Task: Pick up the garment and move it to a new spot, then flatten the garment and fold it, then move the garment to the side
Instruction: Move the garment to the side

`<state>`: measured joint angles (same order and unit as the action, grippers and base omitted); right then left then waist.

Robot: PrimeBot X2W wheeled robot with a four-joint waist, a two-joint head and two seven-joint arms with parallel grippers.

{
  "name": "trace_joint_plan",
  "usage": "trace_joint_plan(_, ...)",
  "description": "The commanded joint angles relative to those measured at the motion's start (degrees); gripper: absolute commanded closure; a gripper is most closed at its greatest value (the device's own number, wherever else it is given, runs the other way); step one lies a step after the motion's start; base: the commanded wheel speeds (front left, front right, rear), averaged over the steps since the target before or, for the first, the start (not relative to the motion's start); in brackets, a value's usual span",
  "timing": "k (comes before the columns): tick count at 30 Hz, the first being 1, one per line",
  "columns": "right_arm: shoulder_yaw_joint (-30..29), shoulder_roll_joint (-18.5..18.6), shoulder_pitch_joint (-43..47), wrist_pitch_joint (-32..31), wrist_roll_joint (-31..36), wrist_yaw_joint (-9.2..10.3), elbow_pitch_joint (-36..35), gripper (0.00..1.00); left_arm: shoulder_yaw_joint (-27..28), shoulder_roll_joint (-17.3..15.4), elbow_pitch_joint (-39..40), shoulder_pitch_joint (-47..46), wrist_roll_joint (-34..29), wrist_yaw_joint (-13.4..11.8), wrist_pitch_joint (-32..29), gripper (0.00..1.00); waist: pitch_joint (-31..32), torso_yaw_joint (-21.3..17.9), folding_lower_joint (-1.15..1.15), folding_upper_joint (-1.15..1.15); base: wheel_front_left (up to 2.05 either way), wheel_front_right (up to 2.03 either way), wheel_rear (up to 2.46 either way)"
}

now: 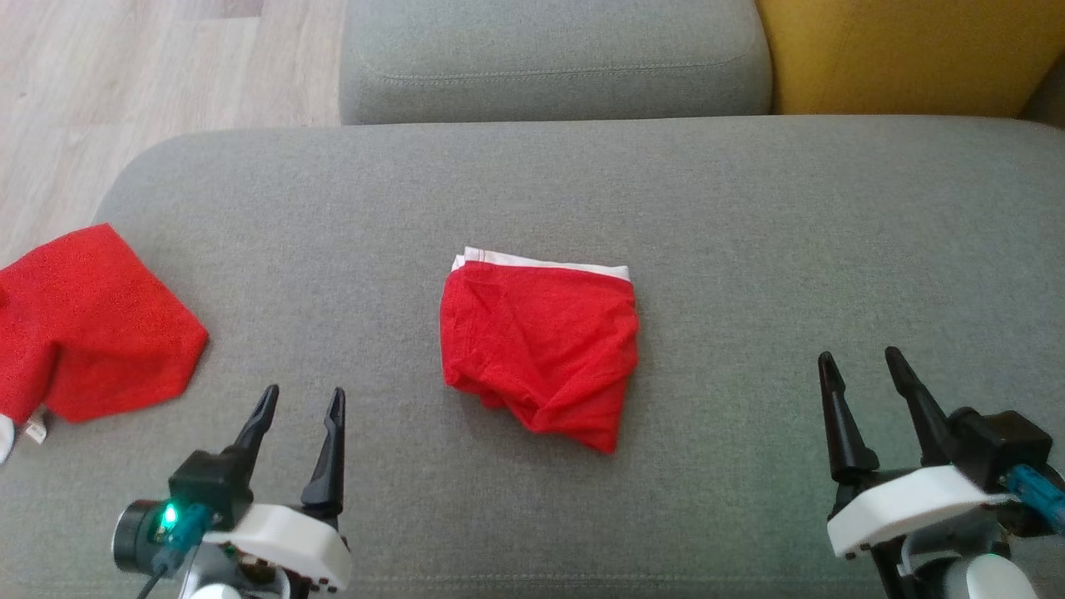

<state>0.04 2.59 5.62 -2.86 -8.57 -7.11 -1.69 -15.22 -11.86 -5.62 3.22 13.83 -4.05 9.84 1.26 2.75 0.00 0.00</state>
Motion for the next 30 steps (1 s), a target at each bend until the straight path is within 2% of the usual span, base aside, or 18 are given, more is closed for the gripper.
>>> trace_joint_plan(1,1.4,0.3,-1.4,0.2,0.0,-0.37,-1.8,0.00,2.0,-1.2,2.2,-2.2,0.2,-0.2,0.1,0.00,0.0,0.0,0.00,0.00,0.00,0.00,0.00)
trace_joint_plan(5,1.5,0.3,-2.3,-0.1,-0.4,-0.37,-0.1,0.00,1.4,-1.1,2.3,-3.1,0.1,-0.1,0.2,0.00,-1.0,0.6,0.00,0.00,0.00,0.00,0.00)
trace_joint_plan(9,3.5,0.3,-5.2,0.0,-1.2,-0.37,4.9,0.00,0.7,-0.8,2.6,-5.4,-0.1,0.3,0.6,0.00,-3.7,2.3,0.00,0.00,0.00,0.00,0.00)
trace_joint_plan(19,12.0,0.3,-18.0,3.5,-7.6,-0.37,25.5,0.00,-1.5,0.9,1.0,-12.5,-0.5,2.1,2.9,0.00,-10.0,8.2,0.00,0.00,0.00,0.00,0.00)
trace_joint_plan(26,19.0,0.3,-24.3,2.7,-12.3,-0.37,37.8,0.00,-2.0,2.0,-1.0,-14.4,-0.5,2.3,4.1,0.00,-11.4,9.8,0.00,0.00,0.00,0.00,0.00)
trace_joint_plan(28,20.3,0.3,-25.4,2.5,-13.4,-0.37,39.8,0.76,-2.0,2.1,-1.4,-14.6,-0.5,2.3,4.4,0.00,-11.6,9.8,0.00,0.00,0.00,0.00,0.00)
trace_joint_plan(29,20.9,0.3,-25.9,2.5,-13.7,-0.37,40.7,1.00,-1.9,2.2,-1.5,-14.7,-0.5,2.3,4.4,0.00,-11.7,9.6,0.00,0.00,0.00,0.00,0.00)
trace_joint_plan(30,21.4,0.3,-26.3,2.6,-14.0,-0.37,41.3,1.00,-1.9,2.2,-1.7,-14.8,-0.5,2.3,4.5,0.00,-11.7,9.4,0.00,0.00,0.00,0.00,0.00)
